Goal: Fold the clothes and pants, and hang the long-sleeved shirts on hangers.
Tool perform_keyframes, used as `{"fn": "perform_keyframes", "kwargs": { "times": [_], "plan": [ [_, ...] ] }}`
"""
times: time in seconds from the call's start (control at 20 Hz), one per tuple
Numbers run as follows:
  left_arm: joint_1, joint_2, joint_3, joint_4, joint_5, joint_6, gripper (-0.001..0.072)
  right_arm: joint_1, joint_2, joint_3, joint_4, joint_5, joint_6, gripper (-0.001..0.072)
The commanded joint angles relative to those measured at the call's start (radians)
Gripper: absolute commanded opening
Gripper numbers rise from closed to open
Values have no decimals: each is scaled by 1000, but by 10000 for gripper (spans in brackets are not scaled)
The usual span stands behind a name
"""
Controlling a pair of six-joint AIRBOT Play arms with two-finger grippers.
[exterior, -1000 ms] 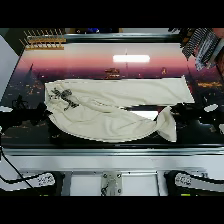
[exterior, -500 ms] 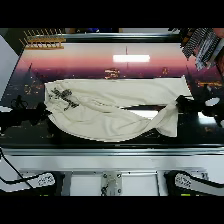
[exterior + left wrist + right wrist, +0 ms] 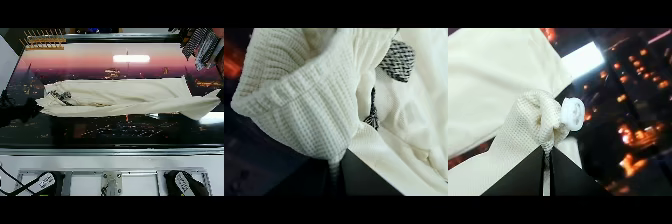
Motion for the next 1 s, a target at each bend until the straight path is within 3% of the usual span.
{"fn": "perform_keyframes", "kwargs": {
  "times": [0.0, 0.15, 0.35, 0.55, 0.75, 0.8, 0.9, 0.95],
  "plan": [
    [-8, 18, 47, -84, 22, -1, 18, -13, -53, 10, 61, -171, 61, 25],
    [-73, -68, 216, -90, 14, -2, 18, -13, -258, 102, 186, -228, 52, 25],
    [-147, -136, 388, -56, -14, 1, 17, -10, -379, 220, 293, -227, -70, 25],
    [-177, -31, 156, 98, 5, 0, 18, -6, -350, 93, 134, -183, -254, 24],
    [-176, 90, -175, 209, 33, 0, 18, -57, -286, -177, -28, -144, -235, 34],
    [-176, 111, -229, 212, 40, 0, 18, -95, -278, -213, -38, -119, -212, 93],
    [-176, 131, -282, 205, 41, 1, 18, -185, -269, -216, -35, -57, -147, 667],
    [-176, 139, -295, 205, 34, 0, 18, -226, -254, -203, -34, -27, -110, 705]
  ]
}}
